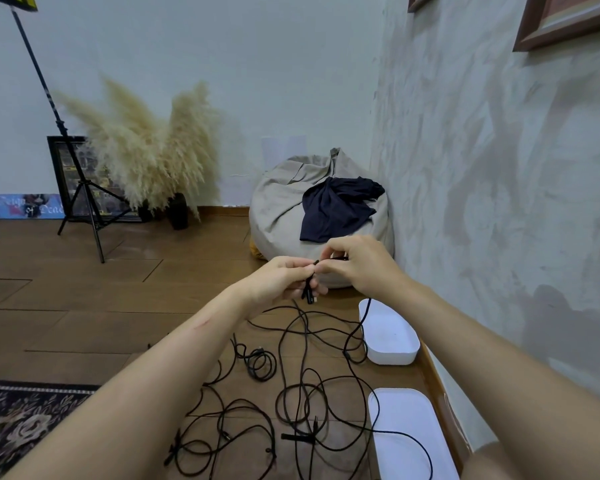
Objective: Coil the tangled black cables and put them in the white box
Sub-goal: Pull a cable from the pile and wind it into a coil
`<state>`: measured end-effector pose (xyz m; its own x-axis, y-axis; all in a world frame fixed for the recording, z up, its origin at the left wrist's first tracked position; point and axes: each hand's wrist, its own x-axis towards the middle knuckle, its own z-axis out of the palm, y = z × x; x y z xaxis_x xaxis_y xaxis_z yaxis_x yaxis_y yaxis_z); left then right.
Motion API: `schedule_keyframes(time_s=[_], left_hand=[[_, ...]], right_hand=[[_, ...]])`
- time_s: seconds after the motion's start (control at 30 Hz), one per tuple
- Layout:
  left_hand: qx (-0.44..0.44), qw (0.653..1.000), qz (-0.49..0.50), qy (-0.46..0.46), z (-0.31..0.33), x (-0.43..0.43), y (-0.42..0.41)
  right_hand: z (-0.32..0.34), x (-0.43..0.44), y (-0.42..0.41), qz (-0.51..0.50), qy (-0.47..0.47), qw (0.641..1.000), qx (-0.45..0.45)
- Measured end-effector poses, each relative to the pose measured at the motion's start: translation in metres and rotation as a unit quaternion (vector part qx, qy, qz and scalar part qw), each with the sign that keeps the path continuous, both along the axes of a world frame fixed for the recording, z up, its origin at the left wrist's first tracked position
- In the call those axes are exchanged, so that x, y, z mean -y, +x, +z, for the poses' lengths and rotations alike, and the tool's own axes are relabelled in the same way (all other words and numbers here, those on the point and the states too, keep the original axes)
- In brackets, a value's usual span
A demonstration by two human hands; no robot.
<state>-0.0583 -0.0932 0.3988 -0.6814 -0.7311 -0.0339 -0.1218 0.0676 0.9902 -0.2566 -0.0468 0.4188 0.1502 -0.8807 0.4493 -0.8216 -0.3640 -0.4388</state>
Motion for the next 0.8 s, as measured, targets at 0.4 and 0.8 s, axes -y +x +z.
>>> schedule_keyframes(time_s=[0.4, 0.8], left_hand=[[0.062, 0.989, 0.016, -0.132, -0.004, -0.005, -0.006], [0.031, 0.991, 0.000, -0.126, 0.002, -0.012, -0.009]], right_hand=[[0.001, 0.007, -0.002, 0.030, 0.060, 0.998, 0.002], [0.002, 0.002, -0.012, 0.005, 0.026, 0.996, 0.083]])
